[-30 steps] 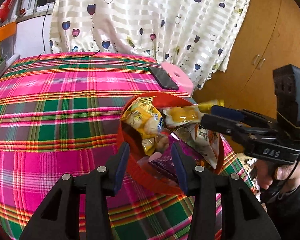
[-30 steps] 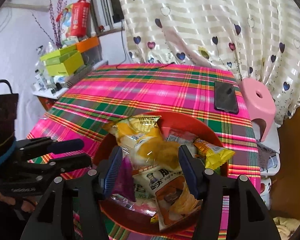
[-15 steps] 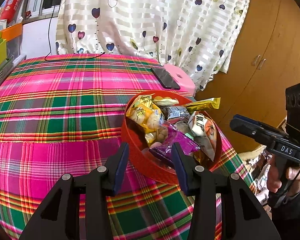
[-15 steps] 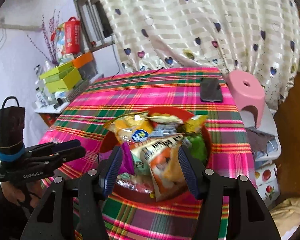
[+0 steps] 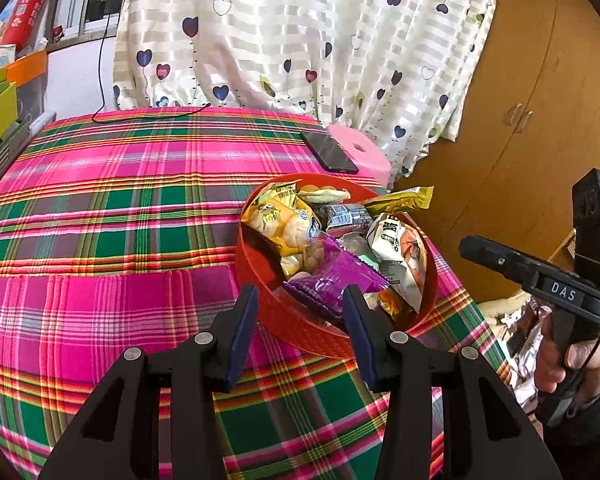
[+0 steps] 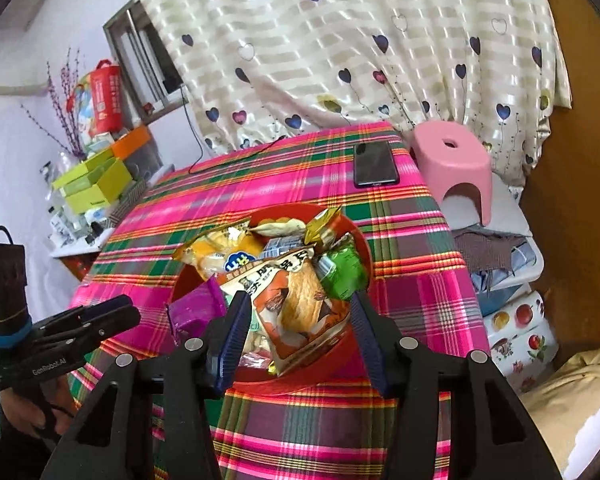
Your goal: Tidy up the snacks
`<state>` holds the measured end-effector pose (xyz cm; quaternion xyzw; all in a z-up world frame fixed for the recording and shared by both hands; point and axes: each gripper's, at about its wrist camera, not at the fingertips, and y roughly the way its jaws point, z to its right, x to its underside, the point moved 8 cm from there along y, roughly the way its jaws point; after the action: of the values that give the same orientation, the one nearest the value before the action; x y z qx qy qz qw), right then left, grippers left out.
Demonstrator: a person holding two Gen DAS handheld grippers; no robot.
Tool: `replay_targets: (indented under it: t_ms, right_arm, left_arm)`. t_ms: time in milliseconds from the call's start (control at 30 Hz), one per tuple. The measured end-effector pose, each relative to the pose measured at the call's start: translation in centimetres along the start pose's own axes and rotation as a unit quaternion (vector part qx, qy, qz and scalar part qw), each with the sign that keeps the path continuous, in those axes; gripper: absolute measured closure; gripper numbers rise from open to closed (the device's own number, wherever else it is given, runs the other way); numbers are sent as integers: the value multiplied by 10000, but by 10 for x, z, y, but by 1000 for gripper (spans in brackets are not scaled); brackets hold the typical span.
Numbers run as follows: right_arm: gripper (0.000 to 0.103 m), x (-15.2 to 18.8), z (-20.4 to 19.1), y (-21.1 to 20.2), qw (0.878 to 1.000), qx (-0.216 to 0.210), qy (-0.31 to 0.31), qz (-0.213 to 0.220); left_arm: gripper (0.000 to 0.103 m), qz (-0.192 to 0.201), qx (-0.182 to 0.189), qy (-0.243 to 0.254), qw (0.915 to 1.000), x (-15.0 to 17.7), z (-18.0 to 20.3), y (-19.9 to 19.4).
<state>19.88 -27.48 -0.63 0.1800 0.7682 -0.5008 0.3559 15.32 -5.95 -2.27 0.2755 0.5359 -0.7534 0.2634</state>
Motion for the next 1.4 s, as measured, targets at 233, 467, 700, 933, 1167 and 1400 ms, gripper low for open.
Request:
replay_targets:
  t_ms: [233, 467, 700, 933, 1167, 1400]
  right_arm:
    - [53, 16, -19, 2, 9997, 82, -158, -191]
    - [53, 36, -43, 3, 9978, 191, -505, -395]
    - [53, 49, -49, 2, 9967, 259, -547, -543]
    - [53, 52, -52, 2, 9954, 391, -622, -607]
    - [53, 53, -53, 2, 9951, 440, -642, -614]
    - [53, 54, -53, 3, 9947, 441, -671, -638]
  left_arm:
    - [58, -10, -114, -12, 9999, 6, 3, -5]
    - [58, -76, -227, 45, 9997, 14, 7, -6]
    - [58, -136, -312, 146, 9993, 19, 9, -9]
    - [58, -198, -242, 146, 9994, 22, 13, -9]
    - [58, -167, -195, 190, 9995, 22, 17, -9]
    - [58, -181, -298, 285, 9990, 22, 19, -6]
